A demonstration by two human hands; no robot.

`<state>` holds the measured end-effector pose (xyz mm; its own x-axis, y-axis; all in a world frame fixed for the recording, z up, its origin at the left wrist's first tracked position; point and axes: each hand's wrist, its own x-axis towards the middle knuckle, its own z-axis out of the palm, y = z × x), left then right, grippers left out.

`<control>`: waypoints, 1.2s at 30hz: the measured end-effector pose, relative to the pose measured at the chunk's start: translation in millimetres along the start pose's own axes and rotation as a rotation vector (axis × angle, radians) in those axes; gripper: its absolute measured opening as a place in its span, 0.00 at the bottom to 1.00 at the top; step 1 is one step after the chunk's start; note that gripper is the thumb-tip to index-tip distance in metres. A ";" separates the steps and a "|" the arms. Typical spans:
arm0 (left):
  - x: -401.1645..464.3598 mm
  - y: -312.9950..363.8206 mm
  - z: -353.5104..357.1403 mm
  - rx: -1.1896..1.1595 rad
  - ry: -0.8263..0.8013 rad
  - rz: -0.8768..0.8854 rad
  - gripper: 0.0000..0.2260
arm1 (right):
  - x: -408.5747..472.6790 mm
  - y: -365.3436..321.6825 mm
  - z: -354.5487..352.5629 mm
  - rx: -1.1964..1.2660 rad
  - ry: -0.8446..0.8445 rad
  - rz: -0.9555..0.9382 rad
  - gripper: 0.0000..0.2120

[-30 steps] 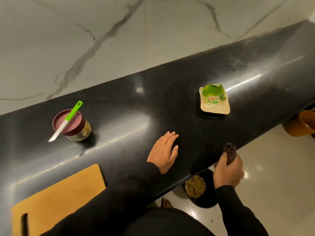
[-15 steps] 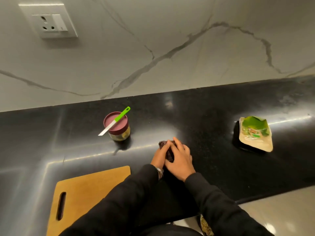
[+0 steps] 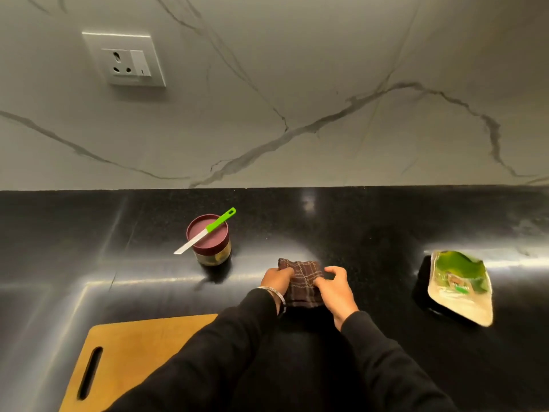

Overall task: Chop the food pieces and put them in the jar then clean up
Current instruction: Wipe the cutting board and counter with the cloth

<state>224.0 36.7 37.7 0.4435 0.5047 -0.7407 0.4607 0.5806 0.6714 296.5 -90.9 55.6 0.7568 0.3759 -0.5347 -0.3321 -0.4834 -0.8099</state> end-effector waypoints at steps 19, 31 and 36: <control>107.0 135.2 45.9 0.058 0.023 0.415 0.22 | 159.1 -121.7 -23.0 -0.207 -0.045 -0.253 0.15; 156.8 165.9 67.7 0.084 -0.027 0.422 0.25 | 219.0 -141.5 -16.6 -0.182 -0.086 -0.173 0.19; 182.5 159.6 68.5 0.144 -0.011 0.421 0.25 | 234.4 -137.8 -18.4 -0.216 -0.119 -0.172 0.25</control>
<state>431.2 177.7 11.4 0.6230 0.6709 -0.4022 0.3401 0.2308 0.9116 530.0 49.3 46.4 0.7162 0.5506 -0.4287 -0.0677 -0.5567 -0.8280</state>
